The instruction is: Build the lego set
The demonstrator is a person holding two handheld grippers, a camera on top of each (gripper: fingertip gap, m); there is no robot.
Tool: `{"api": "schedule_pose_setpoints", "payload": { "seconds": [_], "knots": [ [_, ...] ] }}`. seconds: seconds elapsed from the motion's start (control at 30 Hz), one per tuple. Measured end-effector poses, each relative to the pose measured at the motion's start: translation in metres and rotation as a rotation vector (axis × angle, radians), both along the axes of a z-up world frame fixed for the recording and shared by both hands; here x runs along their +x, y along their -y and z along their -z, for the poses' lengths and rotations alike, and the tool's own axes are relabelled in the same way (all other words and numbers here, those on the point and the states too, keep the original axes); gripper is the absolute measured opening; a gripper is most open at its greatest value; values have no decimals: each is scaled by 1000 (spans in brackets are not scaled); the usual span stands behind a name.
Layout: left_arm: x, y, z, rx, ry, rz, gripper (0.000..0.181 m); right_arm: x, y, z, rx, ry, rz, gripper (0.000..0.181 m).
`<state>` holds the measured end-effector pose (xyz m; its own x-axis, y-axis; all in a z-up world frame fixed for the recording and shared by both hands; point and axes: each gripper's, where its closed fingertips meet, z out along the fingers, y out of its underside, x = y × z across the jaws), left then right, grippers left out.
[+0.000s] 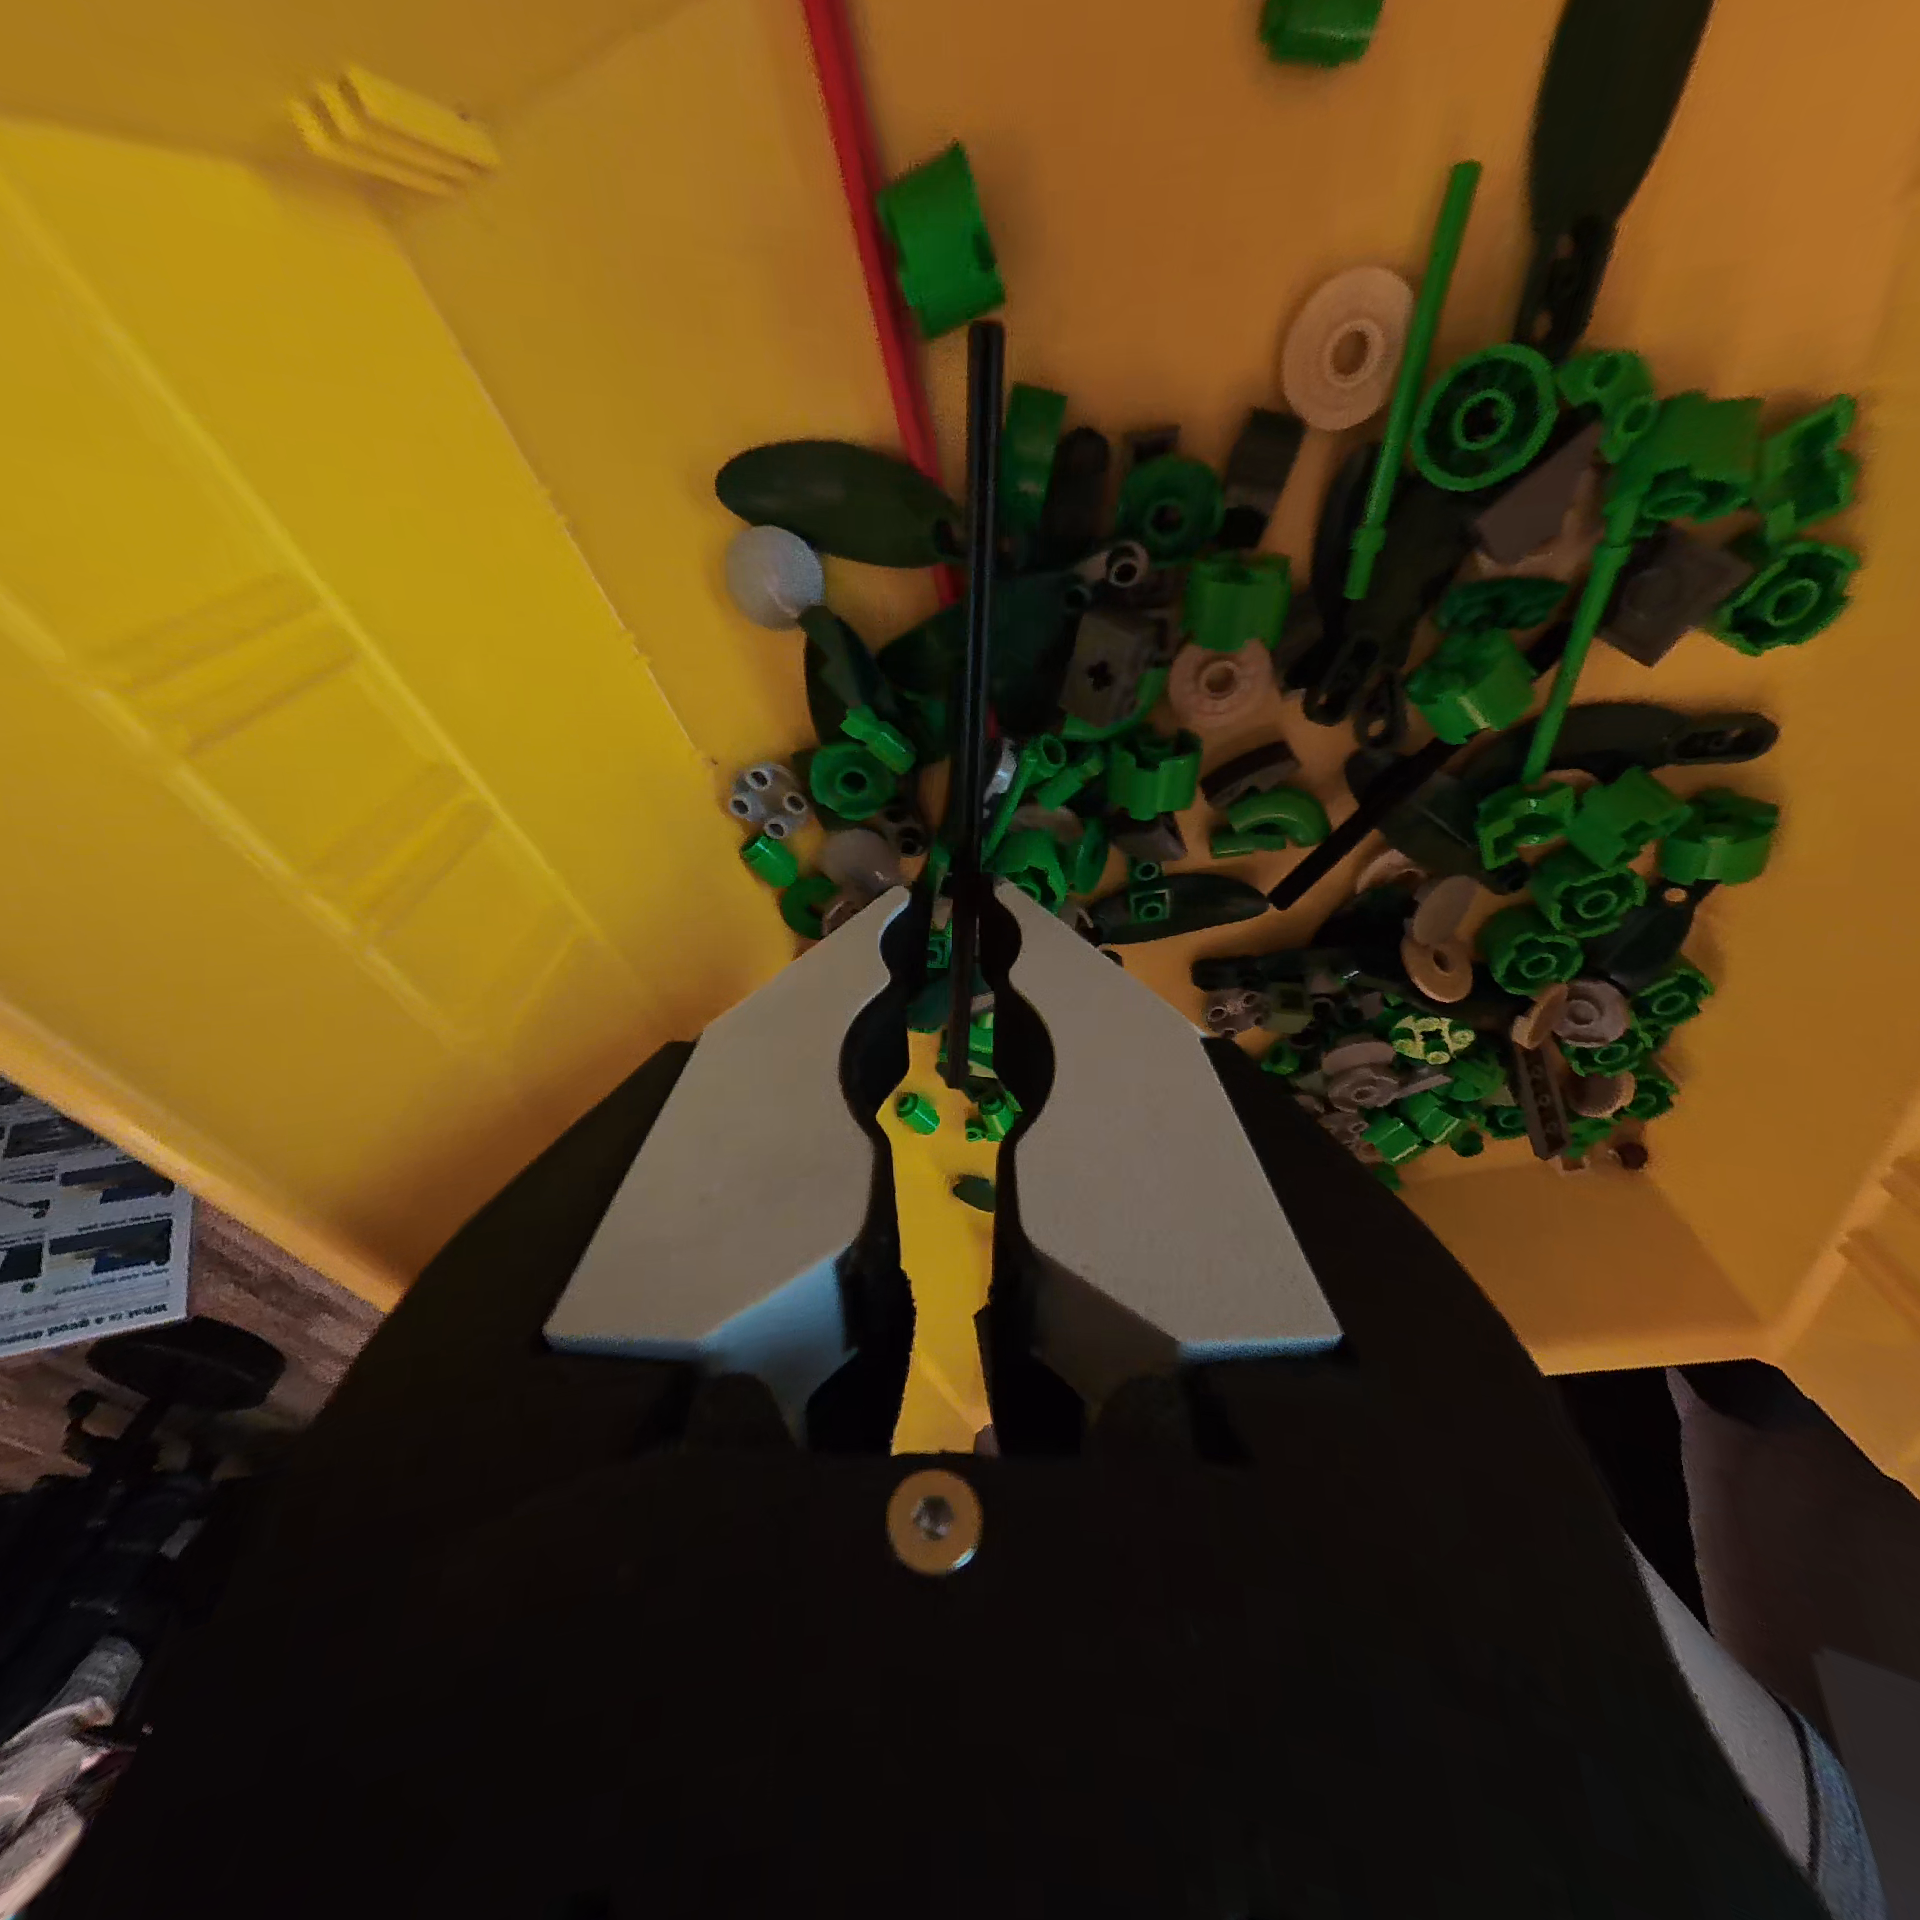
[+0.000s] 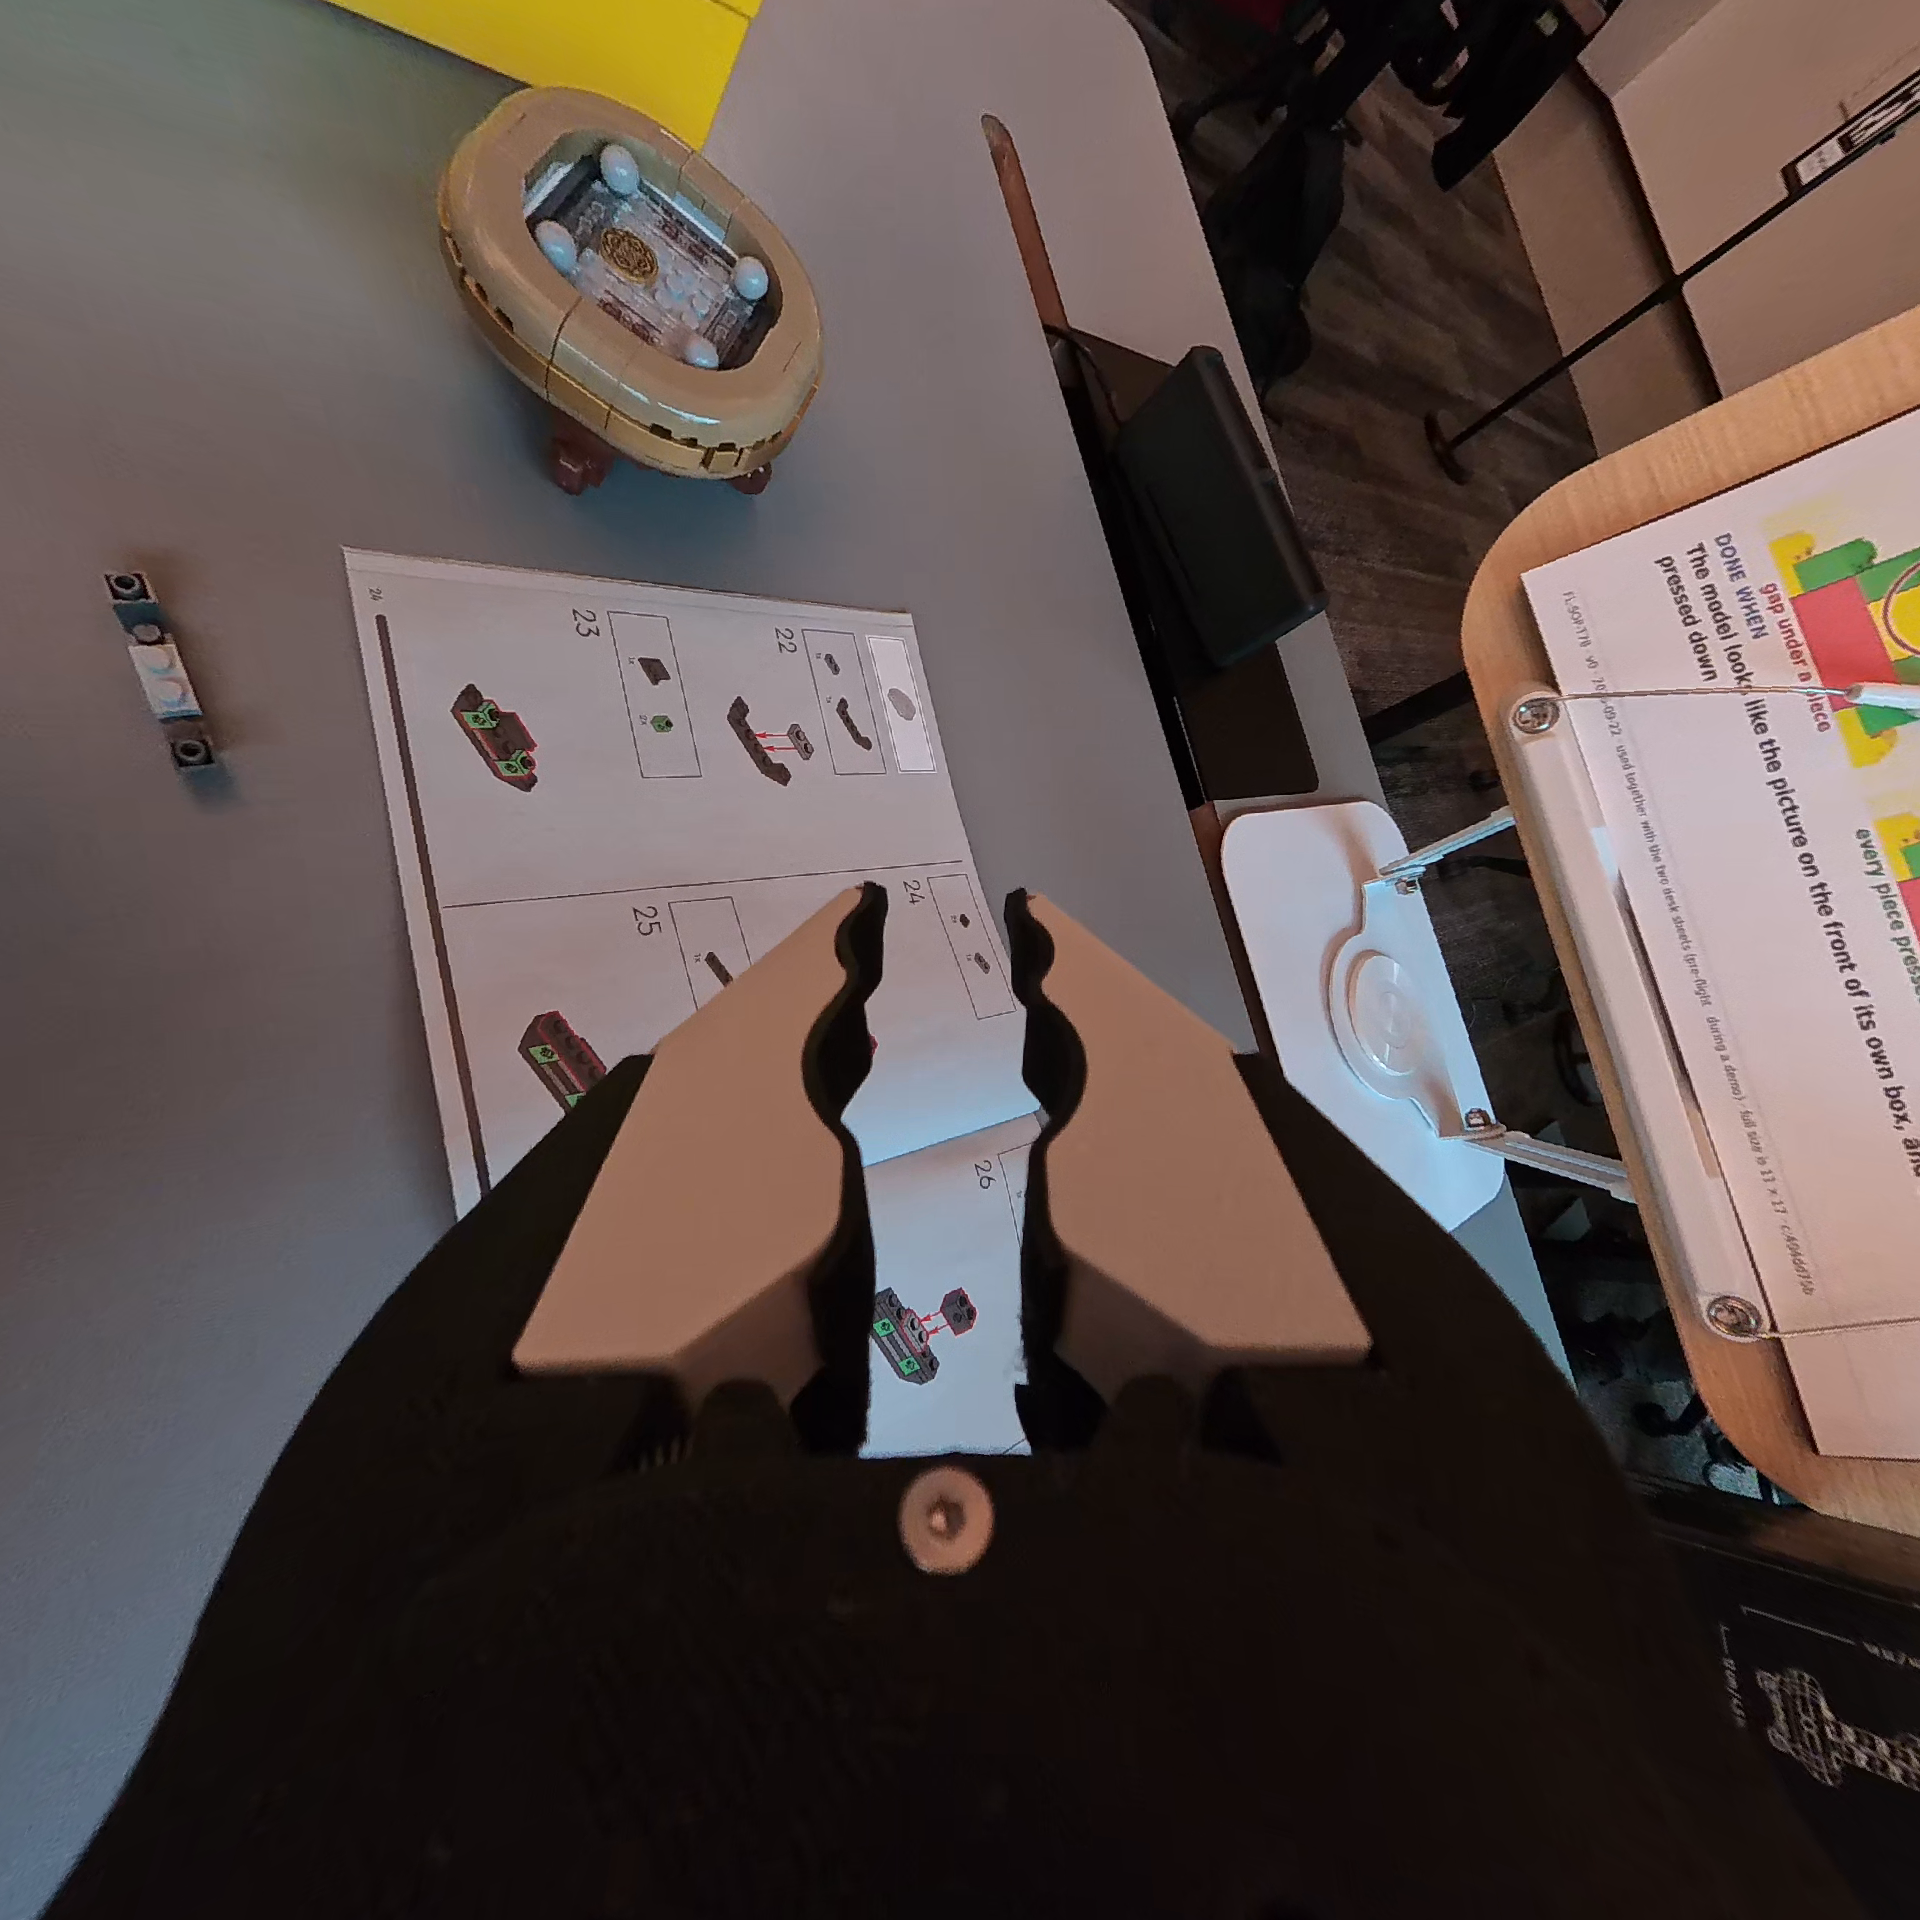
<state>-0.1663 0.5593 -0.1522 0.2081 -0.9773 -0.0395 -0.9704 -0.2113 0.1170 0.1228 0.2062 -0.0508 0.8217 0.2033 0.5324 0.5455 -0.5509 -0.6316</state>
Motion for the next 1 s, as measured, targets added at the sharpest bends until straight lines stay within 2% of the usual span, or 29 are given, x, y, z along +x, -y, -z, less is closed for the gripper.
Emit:
{"api": "schedule_pose_setpoints", "payload": {
  "seconds": [0.17, 0.27, 0.4, 0.57, 0.8, 1.0],
  "knots": [
    [-2, -2, 2, 4, -8, -26, 8, 0, 0, 0, -1, 0, 0, 22],
    [-1, 6, -5, -13, 13, -50, 30, 0, 0, 1, -4, 0, 1, 22],
    [-3, 45, -20, -118, 45, -86, 48, 1, 0, 2, -7, 0, 3, 22],
    [-11, 84, -11, -275, -35, 37, 43, 1, -1, 5, -13, -4, 3, 22],
    [-18, 93, 3, -366, -130, -26, 45, 1, -1, 4, -11, -3, 2, 22],
    [-16, 97, 5, -375, -135, -49, 46, 1, -1, 5, -16, -3, 2, 22]
  ]
}}
